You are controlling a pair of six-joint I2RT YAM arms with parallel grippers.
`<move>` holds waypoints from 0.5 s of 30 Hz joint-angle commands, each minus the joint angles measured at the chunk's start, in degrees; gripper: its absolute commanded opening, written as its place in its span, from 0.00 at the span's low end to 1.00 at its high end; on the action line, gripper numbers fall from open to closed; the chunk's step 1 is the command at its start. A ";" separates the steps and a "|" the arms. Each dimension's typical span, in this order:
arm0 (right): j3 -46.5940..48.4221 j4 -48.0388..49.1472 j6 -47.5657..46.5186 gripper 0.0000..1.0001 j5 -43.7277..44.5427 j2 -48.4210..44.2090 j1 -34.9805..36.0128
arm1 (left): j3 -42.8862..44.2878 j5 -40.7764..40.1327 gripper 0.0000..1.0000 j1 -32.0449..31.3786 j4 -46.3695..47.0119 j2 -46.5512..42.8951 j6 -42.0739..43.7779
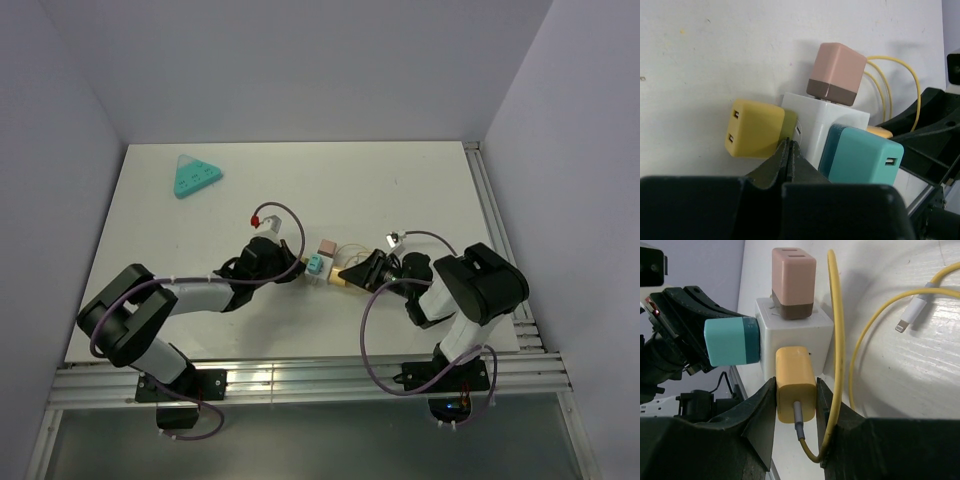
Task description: Insert the plug
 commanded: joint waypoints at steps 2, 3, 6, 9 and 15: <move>3.97 -6.19 -4.62 0.00 -4.23 3.99 3.11 | 3.27 12.89 0.00 -3.69 0.79 4.27 -0.93; 4.14 -6.02 -4.53 0.00 -3.97 4.34 3.46 | 3.54 13.41 0.00 -3.60 0.79 4.88 -0.84; 5.37 -6.72 -4.97 0.00 -2.83 5.22 4.16 | 4.24 14.20 0.00 -3.69 0.26 5.76 -0.66; 6.43 -6.03 -5.15 0.00 -1.24 6.01 4.87 | 5.12 15.26 0.00 -3.69 -0.09 6.47 -0.31; 8.53 -8.38 -4.09 0.00 4.21 6.63 7.42 | 6.00 17.45 0.00 -3.60 -0.27 7.96 -0.49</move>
